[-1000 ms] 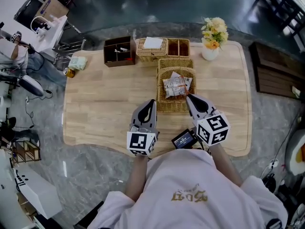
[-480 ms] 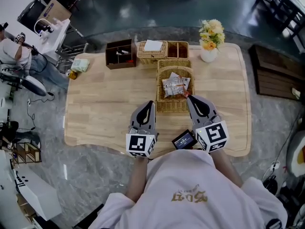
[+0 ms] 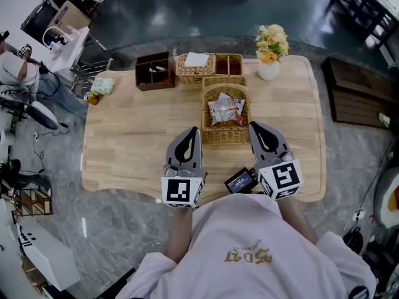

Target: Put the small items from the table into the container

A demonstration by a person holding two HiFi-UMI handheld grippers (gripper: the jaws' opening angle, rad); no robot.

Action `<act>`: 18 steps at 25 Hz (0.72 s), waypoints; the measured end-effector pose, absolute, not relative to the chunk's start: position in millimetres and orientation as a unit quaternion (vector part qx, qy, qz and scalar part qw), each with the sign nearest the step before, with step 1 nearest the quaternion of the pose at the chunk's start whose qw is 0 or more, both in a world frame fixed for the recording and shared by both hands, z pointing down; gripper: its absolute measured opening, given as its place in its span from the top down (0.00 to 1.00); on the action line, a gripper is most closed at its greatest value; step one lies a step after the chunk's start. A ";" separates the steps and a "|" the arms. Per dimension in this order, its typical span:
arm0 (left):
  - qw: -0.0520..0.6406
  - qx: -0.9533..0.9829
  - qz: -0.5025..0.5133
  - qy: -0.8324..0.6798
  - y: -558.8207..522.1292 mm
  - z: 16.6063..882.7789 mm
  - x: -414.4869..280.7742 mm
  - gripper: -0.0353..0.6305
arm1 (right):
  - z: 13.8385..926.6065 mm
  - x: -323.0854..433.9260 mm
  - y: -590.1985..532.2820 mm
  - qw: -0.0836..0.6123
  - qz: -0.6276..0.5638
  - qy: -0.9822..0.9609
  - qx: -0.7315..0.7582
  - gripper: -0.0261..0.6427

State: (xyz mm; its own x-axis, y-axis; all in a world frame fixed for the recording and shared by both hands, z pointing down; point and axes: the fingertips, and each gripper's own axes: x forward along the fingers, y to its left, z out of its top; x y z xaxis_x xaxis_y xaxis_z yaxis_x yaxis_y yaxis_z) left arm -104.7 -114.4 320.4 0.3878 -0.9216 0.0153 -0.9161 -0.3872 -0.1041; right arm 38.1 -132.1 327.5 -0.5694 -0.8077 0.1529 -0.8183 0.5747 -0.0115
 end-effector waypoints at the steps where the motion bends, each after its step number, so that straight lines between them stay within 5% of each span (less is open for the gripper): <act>1: 0.044 -0.831 -0.033 0.553 -113.8 316.4 -104.9 0.96 | 326.0 38.1 -132.1 0.066 0.040 -0.885 0.460 0.93; 18: 0.059 -0.818 -0.026 0.572 -112.2 304.2 -117.1 0.96 | 320.5 36.2 -133.6 0.071 0.036 -0.885 0.459 0.93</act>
State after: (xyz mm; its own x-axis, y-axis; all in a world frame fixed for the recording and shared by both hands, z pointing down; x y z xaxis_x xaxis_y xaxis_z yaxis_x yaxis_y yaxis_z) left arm -117.1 -112.2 304.2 0.3450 -0.9383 -0.0248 -0.9322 -0.3395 -0.1254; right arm 36.2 -133.6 320.5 -0.5688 -0.8073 0.1576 -0.8173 0.5762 0.0017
